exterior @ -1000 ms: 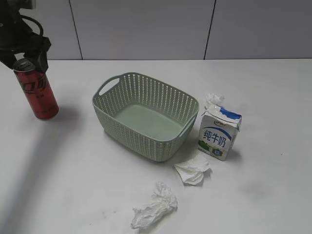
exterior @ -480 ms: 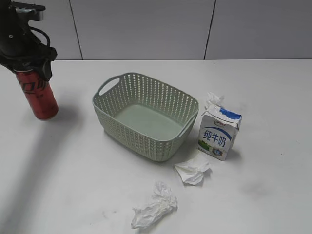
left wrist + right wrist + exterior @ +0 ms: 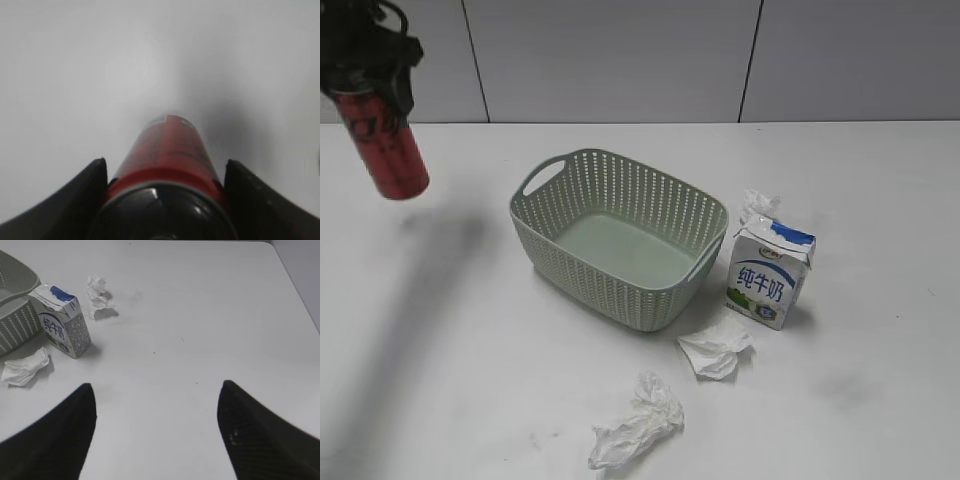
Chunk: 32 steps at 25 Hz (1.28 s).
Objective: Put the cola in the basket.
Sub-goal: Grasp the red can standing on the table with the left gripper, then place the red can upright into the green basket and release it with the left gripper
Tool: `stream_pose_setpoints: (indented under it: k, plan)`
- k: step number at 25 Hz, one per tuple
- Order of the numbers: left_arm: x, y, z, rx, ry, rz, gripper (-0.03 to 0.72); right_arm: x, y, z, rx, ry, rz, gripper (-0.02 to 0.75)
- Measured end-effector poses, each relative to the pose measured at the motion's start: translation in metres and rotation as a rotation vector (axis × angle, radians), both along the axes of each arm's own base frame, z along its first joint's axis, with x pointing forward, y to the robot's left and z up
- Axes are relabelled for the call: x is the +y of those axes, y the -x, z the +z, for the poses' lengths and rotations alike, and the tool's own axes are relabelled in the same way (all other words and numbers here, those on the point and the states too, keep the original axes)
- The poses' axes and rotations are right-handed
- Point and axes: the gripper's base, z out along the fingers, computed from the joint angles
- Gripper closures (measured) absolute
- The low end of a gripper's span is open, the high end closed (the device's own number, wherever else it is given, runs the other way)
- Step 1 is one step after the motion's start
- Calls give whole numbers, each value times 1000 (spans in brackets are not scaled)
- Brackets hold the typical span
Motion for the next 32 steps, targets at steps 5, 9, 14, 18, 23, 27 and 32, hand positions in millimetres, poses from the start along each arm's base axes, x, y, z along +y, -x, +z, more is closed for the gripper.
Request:
stream_pose_setpoints:
  k: [5,9,14,18,23,27,32]
  plan:
    - [-16,7,58,-174,3,-67,158,0,0,0,0,0,0,166]
    - [-49,29,90,-256,-25,-175,158,0,0,0,0,0,0,166]
    - [-102,51,97,-264,-7,-316,158,0,0,0,0,0,0,166]
    - [-150,76,97,-242,73,-437,158,0,0,0,0,0,0,166]
    - [-186,93,92,-223,153,-522,158,0,0,0,0,0,0,166]
    - [-203,85,65,-172,132,-543,158,0,0,0,1,0,0,166]
    - [-218,69,23,-122,107,-549,158,0,0,0,0,0,0,166]
